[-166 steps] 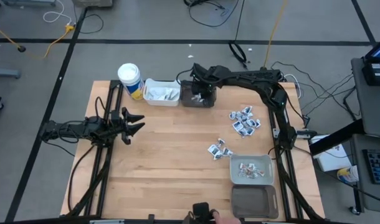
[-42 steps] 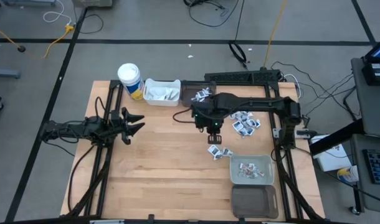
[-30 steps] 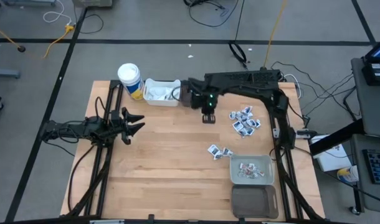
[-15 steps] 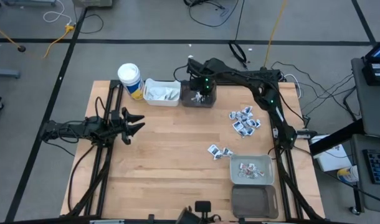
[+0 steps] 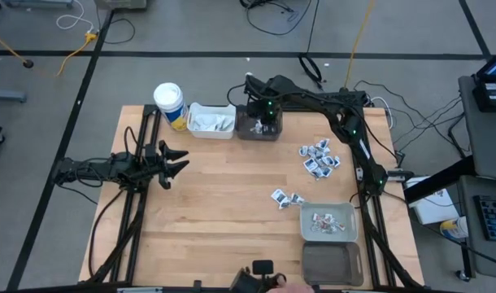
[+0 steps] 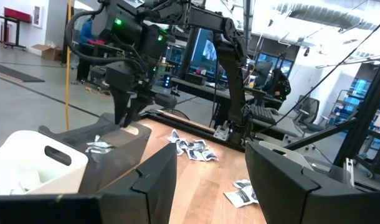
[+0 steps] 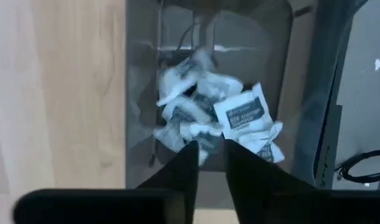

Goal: Pick & Place First Aid Supplies
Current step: Put the gray towelette pack into the top black bin

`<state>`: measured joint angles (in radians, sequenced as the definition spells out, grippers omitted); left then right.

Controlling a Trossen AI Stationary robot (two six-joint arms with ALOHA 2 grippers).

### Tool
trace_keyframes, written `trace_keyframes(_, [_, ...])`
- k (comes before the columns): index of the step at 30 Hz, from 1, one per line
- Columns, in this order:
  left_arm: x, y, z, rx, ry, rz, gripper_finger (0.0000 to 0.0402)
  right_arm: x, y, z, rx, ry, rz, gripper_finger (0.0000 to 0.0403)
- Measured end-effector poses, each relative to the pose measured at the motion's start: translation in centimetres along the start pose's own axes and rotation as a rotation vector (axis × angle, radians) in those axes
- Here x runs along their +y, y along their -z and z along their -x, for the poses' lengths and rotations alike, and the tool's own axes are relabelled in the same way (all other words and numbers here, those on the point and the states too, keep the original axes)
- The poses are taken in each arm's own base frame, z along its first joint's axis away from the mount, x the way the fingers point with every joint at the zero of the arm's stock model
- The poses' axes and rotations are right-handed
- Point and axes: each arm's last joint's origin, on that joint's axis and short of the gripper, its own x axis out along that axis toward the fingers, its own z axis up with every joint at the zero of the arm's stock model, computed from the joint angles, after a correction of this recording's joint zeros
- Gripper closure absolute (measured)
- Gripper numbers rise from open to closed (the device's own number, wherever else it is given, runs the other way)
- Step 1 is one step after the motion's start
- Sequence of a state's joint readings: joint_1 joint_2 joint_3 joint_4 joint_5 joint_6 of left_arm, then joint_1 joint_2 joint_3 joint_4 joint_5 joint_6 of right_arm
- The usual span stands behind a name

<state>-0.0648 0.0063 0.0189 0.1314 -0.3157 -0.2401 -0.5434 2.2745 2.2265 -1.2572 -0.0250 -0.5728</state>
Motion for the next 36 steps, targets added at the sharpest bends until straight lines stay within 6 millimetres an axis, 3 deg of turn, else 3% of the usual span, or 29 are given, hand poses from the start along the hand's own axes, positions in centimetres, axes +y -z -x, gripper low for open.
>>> trace_keyframes(9, [0.0,0.0,0.0,0.000,0.000,0.000,0.0206,0.0,0.0,-0.2,-0.003,0.005,-0.009,0.0244])
trace_keyframes(13, [0.0,0.0,0.0,0.000,0.000,0.000,0.0206,-0.1,0.0,-0.2,0.009,0.032,-0.018,0.0233])
trace_keyframes(17, [0.0,0.0,0.0,0.000,0.000,0.000,0.0206,0.4,-0.2,-0.1,0.026,0.047,-0.140,0.0235])
trace_keyframes(23, [0.0,0.0,0.0,0.000,0.000,0.000,0.0206,3.4,-0.9,0.2,0.089,0.013,-0.464,0.0240])
trace_keyframes(27, [0.0,0.0,0.0,0.000,0.000,0.000,0.0206,5.7,-1.4,1.5,0.099,0.015,-0.654,0.0234])
trace_keyframes(33, [0.0,0.0,0.0,0.000,0.000,0.000,0.0206,10.6,-1.3,1.8,0.060,0.005,-0.735,0.0219])
trace_keyframes(36, [0.0,0.0,0.0,0.000,0.000,0.000,0.0206,13.3,-0.2,2.3,0.015,-0.005,-0.760,0.0213])
